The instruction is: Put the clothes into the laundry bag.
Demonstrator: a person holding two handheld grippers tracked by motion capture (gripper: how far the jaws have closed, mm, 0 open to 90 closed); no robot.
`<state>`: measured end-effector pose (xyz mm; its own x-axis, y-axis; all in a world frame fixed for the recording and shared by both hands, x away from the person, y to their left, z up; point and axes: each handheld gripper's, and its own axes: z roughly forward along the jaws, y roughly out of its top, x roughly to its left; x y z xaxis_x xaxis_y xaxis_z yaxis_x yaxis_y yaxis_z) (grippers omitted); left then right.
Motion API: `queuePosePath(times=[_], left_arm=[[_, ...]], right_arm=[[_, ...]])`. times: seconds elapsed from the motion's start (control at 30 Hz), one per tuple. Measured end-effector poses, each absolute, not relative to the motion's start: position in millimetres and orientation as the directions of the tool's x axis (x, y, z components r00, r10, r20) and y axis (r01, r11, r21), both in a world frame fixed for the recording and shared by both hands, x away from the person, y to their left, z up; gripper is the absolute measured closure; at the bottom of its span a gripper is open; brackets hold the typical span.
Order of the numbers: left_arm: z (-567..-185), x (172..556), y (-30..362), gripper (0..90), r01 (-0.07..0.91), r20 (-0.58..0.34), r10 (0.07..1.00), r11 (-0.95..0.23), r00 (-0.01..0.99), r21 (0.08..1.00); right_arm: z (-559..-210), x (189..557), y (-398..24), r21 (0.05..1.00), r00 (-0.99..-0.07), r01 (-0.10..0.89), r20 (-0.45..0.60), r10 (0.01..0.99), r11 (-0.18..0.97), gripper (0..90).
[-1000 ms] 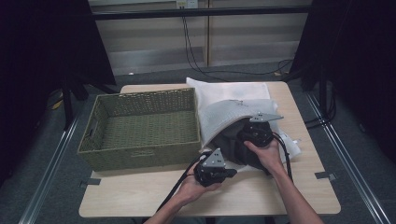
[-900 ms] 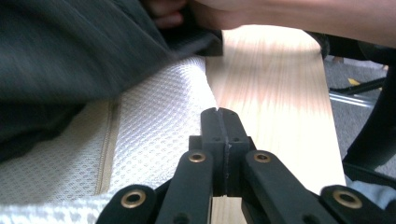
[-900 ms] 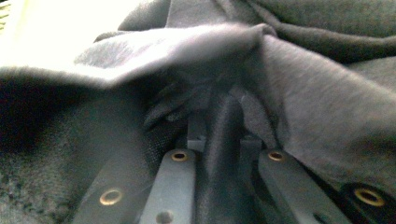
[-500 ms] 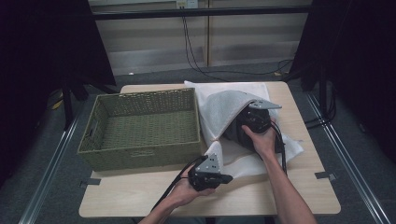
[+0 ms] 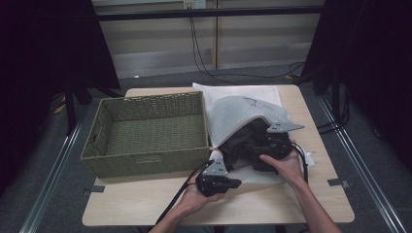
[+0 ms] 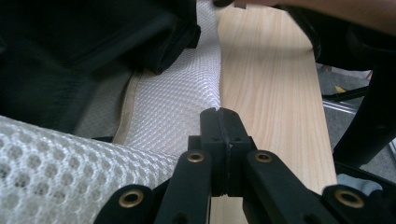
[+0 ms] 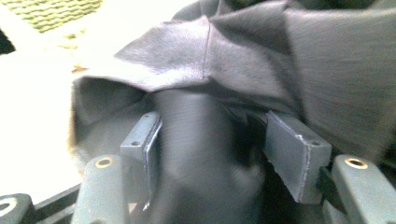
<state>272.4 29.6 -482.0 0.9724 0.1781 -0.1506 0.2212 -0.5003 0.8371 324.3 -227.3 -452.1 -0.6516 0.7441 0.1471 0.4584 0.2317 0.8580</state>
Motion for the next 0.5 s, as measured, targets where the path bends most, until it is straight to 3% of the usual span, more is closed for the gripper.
queuePosePath(times=[0.23,0.5], left_arm=[[-485,272,31,89.8,0.232,-0.157,0.187,-0.505,0.97,0.831],[-486,273,33,89.6,0.23,-0.159,0.18,-0.508,0.971,0.83]], right_arm=[[-413,308,-266,0.894,-0.625,0.411,0.134,0.769,0.178,39.7],[-384,328,-271,0.92,-0.588,0.342,0.052,0.807,0.189,32.9]])
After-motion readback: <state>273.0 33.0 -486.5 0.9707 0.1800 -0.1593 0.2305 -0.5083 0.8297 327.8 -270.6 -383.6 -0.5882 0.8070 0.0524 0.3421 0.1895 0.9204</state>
